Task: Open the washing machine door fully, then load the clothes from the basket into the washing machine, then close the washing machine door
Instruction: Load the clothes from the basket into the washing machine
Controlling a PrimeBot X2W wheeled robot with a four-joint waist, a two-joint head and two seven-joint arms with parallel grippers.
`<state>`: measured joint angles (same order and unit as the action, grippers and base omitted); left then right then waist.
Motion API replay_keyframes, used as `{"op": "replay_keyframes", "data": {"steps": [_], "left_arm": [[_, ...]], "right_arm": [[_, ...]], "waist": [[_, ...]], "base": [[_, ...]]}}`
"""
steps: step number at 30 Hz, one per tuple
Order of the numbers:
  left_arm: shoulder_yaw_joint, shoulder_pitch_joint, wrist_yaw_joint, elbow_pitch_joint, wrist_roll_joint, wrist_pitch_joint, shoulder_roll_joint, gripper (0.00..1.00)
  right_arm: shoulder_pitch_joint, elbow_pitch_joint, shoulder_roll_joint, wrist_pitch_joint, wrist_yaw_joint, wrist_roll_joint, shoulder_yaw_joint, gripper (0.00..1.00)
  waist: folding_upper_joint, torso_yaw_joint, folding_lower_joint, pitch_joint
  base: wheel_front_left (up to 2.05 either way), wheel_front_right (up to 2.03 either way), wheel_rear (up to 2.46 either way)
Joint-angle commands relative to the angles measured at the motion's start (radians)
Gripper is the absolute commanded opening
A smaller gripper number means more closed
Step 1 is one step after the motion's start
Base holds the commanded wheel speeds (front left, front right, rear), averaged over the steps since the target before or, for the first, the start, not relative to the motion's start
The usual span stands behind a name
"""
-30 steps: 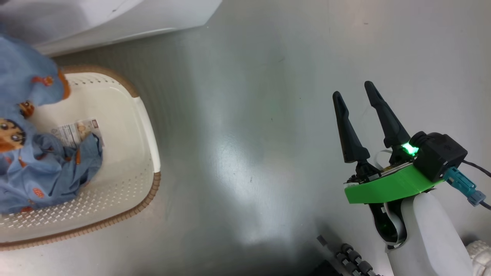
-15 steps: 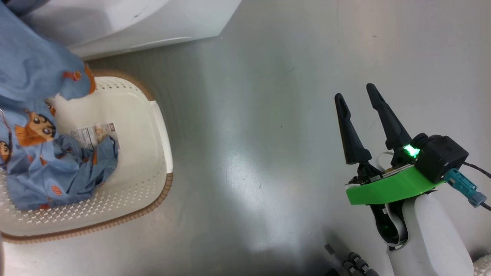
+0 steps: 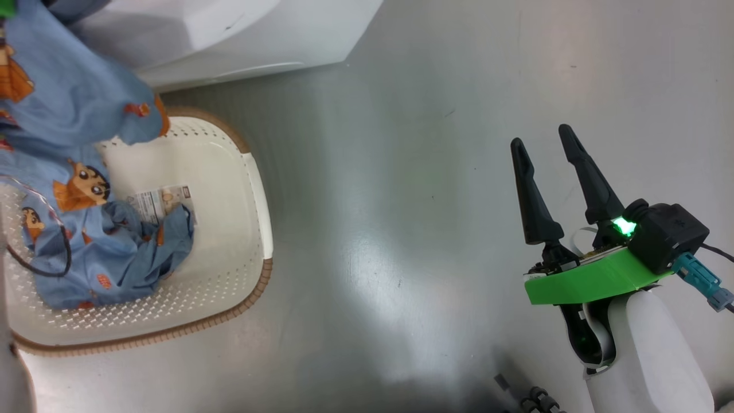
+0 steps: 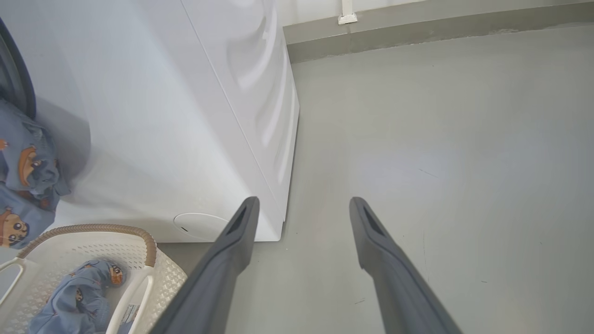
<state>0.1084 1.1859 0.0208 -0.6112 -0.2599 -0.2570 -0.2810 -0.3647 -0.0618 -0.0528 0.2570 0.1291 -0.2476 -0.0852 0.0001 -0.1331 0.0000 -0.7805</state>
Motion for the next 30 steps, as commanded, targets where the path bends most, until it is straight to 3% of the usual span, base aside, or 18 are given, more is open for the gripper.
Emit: {"op": "replay_keyframes", "data": {"steps": [1, 30], "left_arm": [[-0.02, -0.043, -0.012, 0.047, -0.007, -0.005, -0.043, 1.0], [-0.103, -0.601, -0.13, 0.536, -0.057, -0.003, -0.02, 1.0]], "right_arm": [[0.049, 0.021, 0.003, 0.005, 0.002, 0.008, -0.019, 1.0], [0.072, 0.003, 0.003, 0.005, 0.002, 0.011, -0.023, 1.0]], "waist": [[-0.0001, 0.005, 0.0, 0.009], [-0.0001, 0.03, 0.0, 0.087]], "base": [[0.0, 0.0, 0.0], [0.0, 0.0, 0.0]]}}
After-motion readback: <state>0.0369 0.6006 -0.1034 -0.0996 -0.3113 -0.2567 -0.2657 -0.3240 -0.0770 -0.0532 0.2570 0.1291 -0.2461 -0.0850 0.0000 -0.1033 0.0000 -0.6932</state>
